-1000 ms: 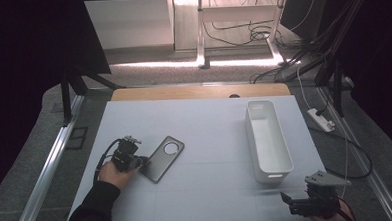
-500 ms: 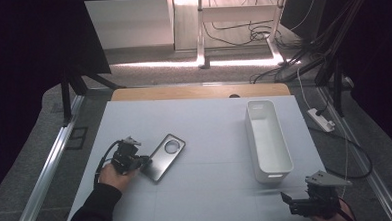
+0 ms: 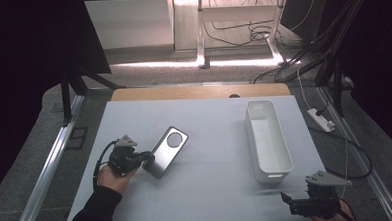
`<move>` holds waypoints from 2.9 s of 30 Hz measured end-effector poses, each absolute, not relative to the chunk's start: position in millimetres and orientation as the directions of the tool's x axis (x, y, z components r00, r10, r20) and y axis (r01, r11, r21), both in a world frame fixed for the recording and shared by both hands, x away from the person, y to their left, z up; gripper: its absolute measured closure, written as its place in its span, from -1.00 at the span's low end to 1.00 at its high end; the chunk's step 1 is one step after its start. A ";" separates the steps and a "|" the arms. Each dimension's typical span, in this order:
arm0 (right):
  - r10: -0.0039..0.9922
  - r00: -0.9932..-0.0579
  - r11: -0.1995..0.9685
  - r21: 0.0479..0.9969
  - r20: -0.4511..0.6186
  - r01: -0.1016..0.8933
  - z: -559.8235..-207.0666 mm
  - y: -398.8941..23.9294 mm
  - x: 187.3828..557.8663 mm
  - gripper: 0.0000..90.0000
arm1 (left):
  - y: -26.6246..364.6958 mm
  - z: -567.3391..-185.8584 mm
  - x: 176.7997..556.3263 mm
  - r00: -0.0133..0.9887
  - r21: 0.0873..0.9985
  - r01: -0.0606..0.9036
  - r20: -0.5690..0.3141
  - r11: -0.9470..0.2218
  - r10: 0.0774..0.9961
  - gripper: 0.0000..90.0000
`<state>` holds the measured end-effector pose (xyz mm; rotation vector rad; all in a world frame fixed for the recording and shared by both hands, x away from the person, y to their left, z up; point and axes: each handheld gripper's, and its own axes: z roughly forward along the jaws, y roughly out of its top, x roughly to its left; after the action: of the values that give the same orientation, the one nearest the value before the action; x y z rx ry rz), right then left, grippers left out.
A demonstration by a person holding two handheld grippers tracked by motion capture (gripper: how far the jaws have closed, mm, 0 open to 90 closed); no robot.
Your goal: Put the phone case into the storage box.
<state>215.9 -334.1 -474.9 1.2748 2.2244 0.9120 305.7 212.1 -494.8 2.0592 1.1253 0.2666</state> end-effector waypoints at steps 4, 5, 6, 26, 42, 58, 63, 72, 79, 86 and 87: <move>0.869 -0.494 0.367 0.714 -0.035 0.596 -474.9 -334.0 215.9 -1.00 | 211.7 -490.2 299.8 0.586 0.737 0.608 -0.168 -0.293 0.793 0.98; 0.869 -0.493 0.367 0.714 -0.036 0.596 -474.9 -334.0 215.9 -1.00 | 211.5 -489.1 297.8 0.583 0.745 0.604 -0.171 -0.283 0.794 0.98; 0.870 -0.492 0.366 0.716 -0.036 0.595 -475.0 -333.9 215.9 -1.00 | 211.4 -488.0 295.8 0.585 0.752 0.598 -0.172 -0.278 0.793 0.98; 0.867 -0.499 0.347 0.738 -0.017 0.579 -473.0 -336.6 214.4 -1.00 | 210.4 -474.7 261.6 0.591 0.829 0.524 -0.187 -0.197 0.785 0.98; 0.857 -0.513 0.302 0.761 0.047 0.574 -463.0 -340.1 214.6 -1.00 | 208.5 -477.0 240.7 0.591 0.818 0.542 -0.210 -0.191 0.779 0.98; 0.816 -0.572 0.294 0.795 0.080 0.531 -435.9 -324.6 223.7 -1.00 | 197.0 -475.4 247.1 0.617 0.818 0.535 -0.208 -0.211 0.759 0.98; 0.799 -0.592 0.293 0.791 0.106 0.537 -431.8 -318.3 230.3 -1.00 | 193.7 -474.7 249.3 0.621 0.821 0.532 -0.212 -0.207 0.755 0.98; 0.775 -0.611 0.276 0.783 0.161 0.557 -428.6 -311.3 244.6 -1.00 | 187.6 -473.4 253.1 0.635 0.825 0.521 -0.203 -0.220 0.745 0.98; 0.753 -0.623 0.254 0.781 0.210 0.570 -428.7 -305.4 254.0 -1.00 | 182.0 -471.9 256.4 0.648 0.827 0.514 -0.198 -0.229 0.736 0.98; 0.723 -0.639 0.236 0.777 0.261 0.583 -427.2 -292.5 262.3 -1.00 | 176.7 -470.8 259.6 0.659 0.829 0.507 -0.196 -0.237 0.727 0.98; 0.721 -0.642 0.241 0.775 0.260 0.584 -427.4 -290.0 263.5 -1.00 | 175.9 -470.7 260.1 0.661 0.829 0.506 -0.196 -0.238 0.724 0.98</move>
<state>263.5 -290.0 -427.4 1.2479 2.3510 1.3629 260.1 175.9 -470.7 1.9032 0.9667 0.2817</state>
